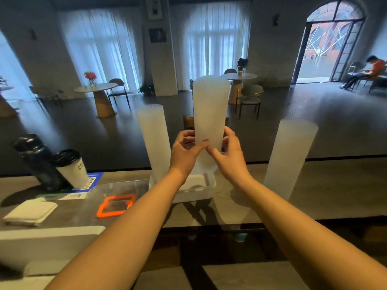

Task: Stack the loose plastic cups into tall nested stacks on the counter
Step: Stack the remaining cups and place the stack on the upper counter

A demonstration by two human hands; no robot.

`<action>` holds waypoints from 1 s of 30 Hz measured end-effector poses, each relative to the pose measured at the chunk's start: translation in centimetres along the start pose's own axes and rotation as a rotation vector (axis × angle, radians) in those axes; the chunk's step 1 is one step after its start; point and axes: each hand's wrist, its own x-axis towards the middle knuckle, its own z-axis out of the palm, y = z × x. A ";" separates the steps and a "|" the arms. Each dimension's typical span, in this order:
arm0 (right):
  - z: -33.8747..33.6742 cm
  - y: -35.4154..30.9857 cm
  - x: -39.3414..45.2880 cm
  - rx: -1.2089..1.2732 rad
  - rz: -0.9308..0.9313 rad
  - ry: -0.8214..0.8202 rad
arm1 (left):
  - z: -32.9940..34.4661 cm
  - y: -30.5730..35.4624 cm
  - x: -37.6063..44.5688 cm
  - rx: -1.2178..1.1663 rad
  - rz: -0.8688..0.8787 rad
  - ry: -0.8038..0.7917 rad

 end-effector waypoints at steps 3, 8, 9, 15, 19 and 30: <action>1.4 0.5 1.3 -0.016 -0.008 -0.118 | -1.6 -0.7 0.0 0.021 -0.044 0.094; 4.1 2.1 1.8 0.002 0.047 -0.237 | -2.8 -3.1 -0.5 0.079 -0.095 0.193; 4.4 2.5 1.7 0.006 0.052 -0.251 | -2.9 -3.5 -0.5 0.083 -0.112 0.198; 5.8 3.9 2.5 0.020 0.088 -0.330 | -2.8 -5.2 -0.4 0.103 -0.135 0.300; 6.6 5.0 3.5 -0.002 0.102 -0.375 | -2.6 -6.1 -0.1 0.151 -0.135 0.370; 6.7 5.9 5.4 0.016 0.127 -0.424 | -2.0 -7.4 0.3 0.209 -0.078 0.363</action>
